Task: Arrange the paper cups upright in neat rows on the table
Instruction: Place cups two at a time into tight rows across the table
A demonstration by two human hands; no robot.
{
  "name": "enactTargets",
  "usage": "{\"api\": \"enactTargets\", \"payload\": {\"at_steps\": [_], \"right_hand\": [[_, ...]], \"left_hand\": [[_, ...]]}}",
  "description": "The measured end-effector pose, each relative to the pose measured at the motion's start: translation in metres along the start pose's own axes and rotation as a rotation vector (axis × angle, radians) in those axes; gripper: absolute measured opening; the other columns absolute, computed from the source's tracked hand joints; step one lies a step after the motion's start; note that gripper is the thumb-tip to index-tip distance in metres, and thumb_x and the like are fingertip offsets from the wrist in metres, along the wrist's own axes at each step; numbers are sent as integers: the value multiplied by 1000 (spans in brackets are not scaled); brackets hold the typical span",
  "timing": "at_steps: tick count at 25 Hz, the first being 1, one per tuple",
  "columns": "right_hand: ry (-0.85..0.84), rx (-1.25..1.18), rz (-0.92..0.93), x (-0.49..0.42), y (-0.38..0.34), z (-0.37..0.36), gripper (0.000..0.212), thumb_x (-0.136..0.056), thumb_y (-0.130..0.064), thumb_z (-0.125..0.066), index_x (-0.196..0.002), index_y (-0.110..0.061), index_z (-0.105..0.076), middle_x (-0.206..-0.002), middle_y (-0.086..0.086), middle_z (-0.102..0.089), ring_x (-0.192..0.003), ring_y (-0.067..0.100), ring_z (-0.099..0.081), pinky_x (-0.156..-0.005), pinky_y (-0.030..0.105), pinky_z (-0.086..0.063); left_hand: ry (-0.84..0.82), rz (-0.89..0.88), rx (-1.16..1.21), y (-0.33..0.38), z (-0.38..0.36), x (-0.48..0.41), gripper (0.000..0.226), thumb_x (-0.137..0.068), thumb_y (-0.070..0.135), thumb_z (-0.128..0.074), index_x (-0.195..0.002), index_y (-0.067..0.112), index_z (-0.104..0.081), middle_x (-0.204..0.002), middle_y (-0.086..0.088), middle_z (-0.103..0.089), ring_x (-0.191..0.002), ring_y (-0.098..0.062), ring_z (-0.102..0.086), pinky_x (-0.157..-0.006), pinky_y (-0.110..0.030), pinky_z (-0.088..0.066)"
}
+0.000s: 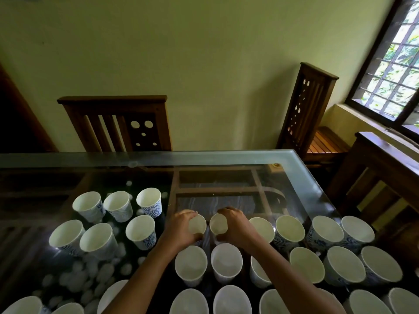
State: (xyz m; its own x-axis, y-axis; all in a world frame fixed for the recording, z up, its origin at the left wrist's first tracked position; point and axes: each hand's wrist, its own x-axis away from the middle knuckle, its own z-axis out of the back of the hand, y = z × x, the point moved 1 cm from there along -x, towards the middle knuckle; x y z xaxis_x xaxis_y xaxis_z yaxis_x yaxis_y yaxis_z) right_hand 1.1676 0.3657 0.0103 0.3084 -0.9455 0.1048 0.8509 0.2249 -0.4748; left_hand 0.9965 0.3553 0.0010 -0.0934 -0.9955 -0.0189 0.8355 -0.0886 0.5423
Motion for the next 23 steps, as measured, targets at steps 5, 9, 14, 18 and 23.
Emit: {"api": "enactTargets", "payload": {"at_steps": [5,9,14,18,23], "right_hand": [[12,-9,-2,6,0,0,76,-72,-25,-78,-137,-13,-41,-141,5,-42,-129,21,-39,-103,34,-38],[33,-37,-6,10,-2,2,73,-74,-27,-77,-136,-14,-41,-141,5,-42,-129,20,-39,-102,32,-37],[50,-58,-33,13,-5,3,71,-76,-25,-75,-137,-13,-40,-142,6,-40,-129,21,-38,-100,29,-37],[45,-59,-37,12,-7,2,69,-78,-25,-73,-137,-13,-40,-142,5,-39,-131,21,-35,-102,29,-35],[39,-58,-47,12,-9,3,70,-77,-26,-74,-137,-14,-40,-142,5,-41,-130,21,-36,-101,29,-35]], "left_hand": [[-23,1,15,0,-1,5,70,-69,25,-80,-131,13,-50,-136,-2,-49,-123,-16,-46,-102,-23,-34],[-27,3,26,-2,0,6,71,-70,26,-79,-132,13,-49,-141,-3,-44,-128,-17,-42,-105,-24,-30],[-18,26,24,-5,-3,8,69,-70,28,-79,-132,15,-50,-141,-3,-44,-127,-18,-42,-106,-27,-32],[-15,16,22,-6,-4,8,69,-70,28,-78,-132,14,-50,-141,-3,-44,-127,-17,-42,-104,-25,-32],[-7,17,17,-6,-4,8,68,-70,28,-78,-131,14,-51,-140,-3,-45,-127,-18,-42,-105,-27,-32]]}}
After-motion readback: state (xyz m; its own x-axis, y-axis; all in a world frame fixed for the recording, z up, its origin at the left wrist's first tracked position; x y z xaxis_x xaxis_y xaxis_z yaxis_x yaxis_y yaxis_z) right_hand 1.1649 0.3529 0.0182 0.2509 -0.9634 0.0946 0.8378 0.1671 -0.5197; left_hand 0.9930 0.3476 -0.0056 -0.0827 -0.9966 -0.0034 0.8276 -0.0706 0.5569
